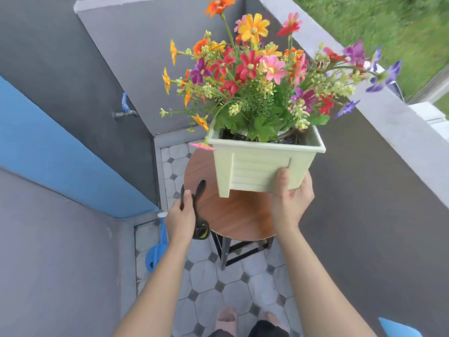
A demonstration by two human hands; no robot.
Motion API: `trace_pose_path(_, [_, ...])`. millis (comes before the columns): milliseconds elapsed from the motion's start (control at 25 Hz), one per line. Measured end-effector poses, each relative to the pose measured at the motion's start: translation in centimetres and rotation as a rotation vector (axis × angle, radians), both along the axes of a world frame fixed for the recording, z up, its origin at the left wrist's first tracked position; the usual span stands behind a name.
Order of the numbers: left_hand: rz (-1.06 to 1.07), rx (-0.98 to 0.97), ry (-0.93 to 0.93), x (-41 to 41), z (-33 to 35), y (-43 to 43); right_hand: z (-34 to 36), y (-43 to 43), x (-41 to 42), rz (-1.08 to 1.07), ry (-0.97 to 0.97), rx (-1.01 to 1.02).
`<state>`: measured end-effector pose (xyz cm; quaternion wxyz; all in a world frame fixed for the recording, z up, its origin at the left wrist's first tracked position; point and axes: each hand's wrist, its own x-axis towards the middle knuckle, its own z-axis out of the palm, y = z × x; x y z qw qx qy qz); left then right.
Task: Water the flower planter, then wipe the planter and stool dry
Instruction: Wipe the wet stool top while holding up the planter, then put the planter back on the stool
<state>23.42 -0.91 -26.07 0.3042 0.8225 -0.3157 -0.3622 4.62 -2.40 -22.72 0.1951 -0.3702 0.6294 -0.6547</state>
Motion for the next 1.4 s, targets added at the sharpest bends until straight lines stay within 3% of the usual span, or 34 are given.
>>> trace_pose_path(360, [-0.065, -0.077, -0.124, -0.5, 0.4, -0.5, -0.9, 0.8, 1.0, 0.116, 0.042, 0.063])
trace_pose_path(680, [-0.079, -0.096, -0.207, -0.6, 0.2, -0.5, -0.8, 2.1, -1.0, 0.136, 0.321, 0.231])
trace_pose_path(1400, [0.004, -0.106, -0.159, -0.8, -0.4, -0.4, -3.1, 3.6, -2.0, 0.218, 0.251, 0.213])
